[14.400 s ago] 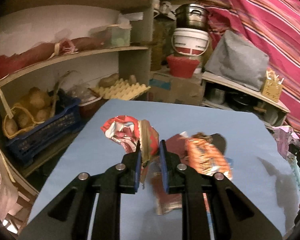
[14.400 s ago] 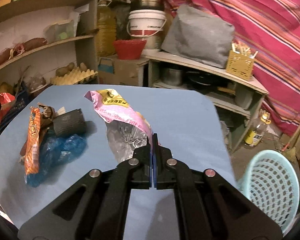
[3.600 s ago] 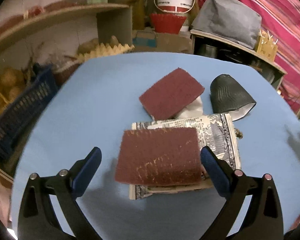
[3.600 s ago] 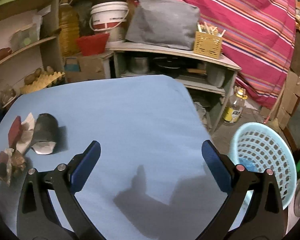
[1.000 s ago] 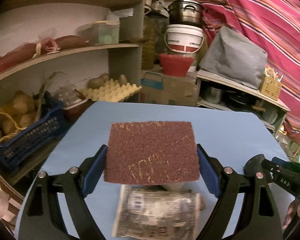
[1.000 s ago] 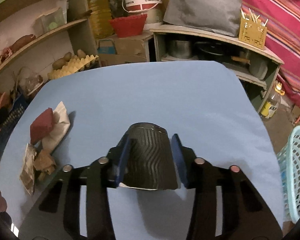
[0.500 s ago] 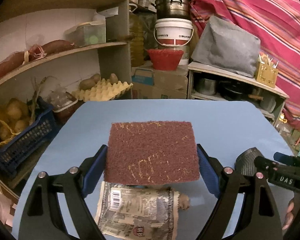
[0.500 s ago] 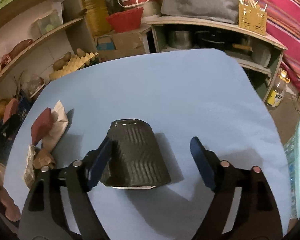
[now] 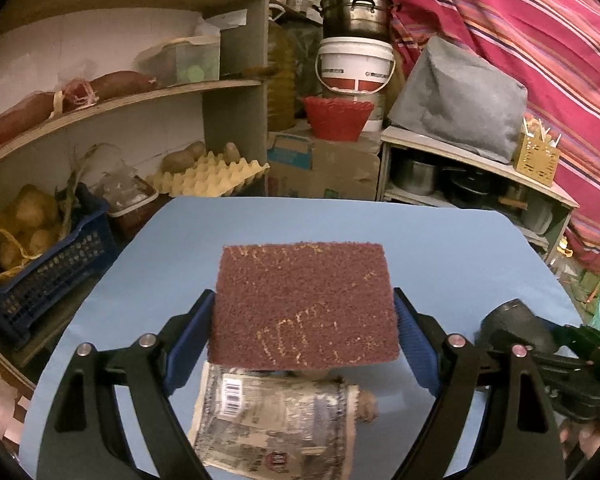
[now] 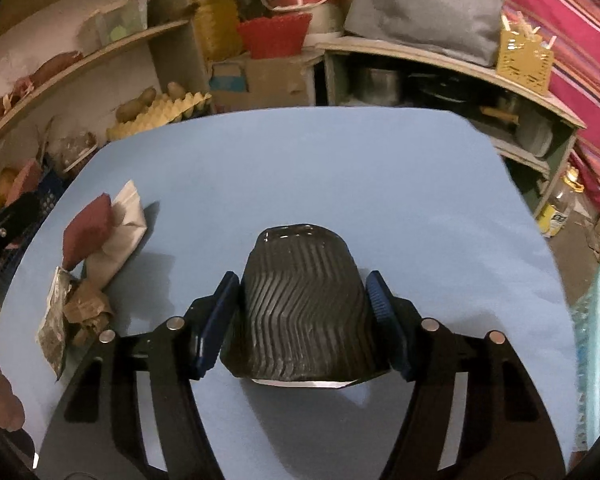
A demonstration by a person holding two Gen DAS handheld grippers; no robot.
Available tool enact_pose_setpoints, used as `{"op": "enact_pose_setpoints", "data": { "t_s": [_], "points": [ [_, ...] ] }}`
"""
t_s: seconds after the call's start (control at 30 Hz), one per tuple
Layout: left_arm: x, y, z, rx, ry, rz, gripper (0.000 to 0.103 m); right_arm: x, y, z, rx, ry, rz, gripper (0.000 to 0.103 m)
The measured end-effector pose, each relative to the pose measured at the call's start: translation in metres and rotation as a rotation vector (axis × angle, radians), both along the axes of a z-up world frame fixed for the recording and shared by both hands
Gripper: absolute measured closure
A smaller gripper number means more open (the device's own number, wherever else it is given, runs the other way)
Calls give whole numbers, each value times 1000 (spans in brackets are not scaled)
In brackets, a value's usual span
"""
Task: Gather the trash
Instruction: 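Lift both held items and carry them over the blue basket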
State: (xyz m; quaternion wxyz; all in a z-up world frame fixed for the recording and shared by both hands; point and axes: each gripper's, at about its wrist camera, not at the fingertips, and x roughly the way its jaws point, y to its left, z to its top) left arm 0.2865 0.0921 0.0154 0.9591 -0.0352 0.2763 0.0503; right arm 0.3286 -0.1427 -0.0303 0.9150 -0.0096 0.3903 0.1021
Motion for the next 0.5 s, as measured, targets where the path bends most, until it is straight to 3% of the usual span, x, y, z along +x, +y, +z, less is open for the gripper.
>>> {"op": "enact_pose_setpoints", "data": {
  "t_s": [0.5],
  "points": [
    [10, -92, -4, -1, 1, -134, 19, -54, -149, 45, -14, -122, -239, 38]
  ]
}}
